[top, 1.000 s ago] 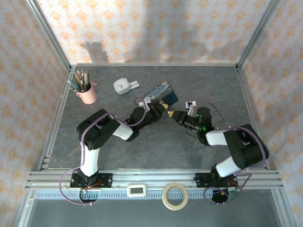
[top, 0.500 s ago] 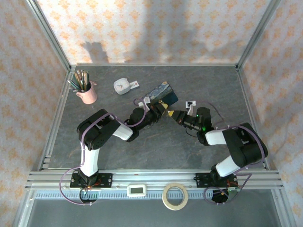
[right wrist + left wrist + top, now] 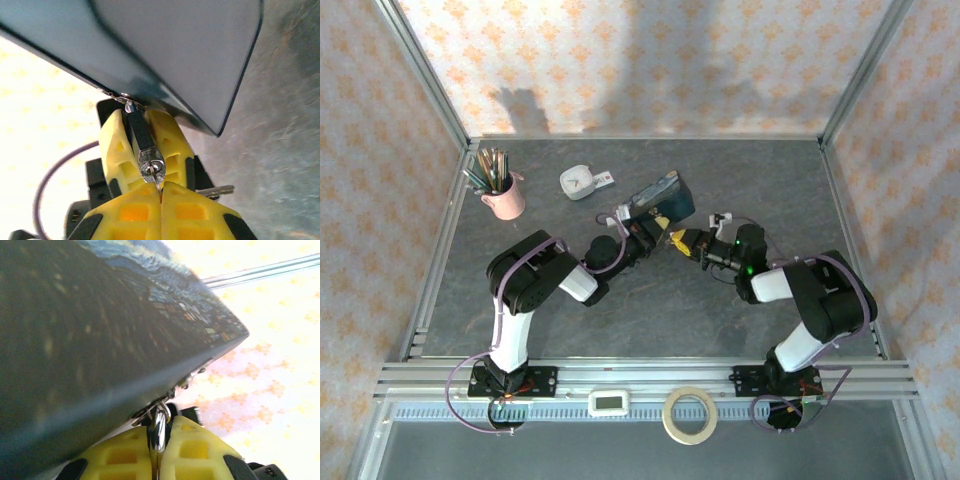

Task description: Unlock the padlock with the key

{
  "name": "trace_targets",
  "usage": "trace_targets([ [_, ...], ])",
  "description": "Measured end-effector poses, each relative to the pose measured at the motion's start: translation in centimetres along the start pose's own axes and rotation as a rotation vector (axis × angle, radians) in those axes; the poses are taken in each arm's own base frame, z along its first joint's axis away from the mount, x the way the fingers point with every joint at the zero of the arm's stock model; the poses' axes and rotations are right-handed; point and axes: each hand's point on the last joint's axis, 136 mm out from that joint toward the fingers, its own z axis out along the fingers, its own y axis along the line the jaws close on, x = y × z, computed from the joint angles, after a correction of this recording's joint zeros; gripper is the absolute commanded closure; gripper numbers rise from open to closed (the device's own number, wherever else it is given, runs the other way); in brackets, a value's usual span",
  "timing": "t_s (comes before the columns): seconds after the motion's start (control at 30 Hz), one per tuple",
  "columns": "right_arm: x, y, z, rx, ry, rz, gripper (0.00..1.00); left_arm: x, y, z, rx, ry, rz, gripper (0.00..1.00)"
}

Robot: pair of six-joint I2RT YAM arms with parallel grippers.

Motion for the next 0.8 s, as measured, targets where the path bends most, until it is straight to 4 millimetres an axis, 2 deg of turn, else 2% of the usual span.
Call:
trace_targets([
  [0.13, 0.0, 1.6, -0.2, -0.070, 0.030, 0.216, 1.00, -0.2, -1.5, 0.0, 0.073, -0.014, 0.041, 1.00],
  [0.27, -0.4, 1.5, 0.0, -0.095, 0.032, 0.456, 1.00, -0.5, -1.5, 0.0, 0.081, -0.025, 0.091, 1.00],
  [0.63, -1.0, 1.6, 0.0, -0.125, -0.021, 0.454, 1.00, -0.8, -1.5, 0.3, 0.083, -0.040, 0.134, 1.00],
  [0.8, -1.0, 1.0, 0.2, -0.119, -0.016, 0.458, 1.00, -0.9, -1.2, 0.1, 0.071, -0.051, 0.137, 1.00],
])
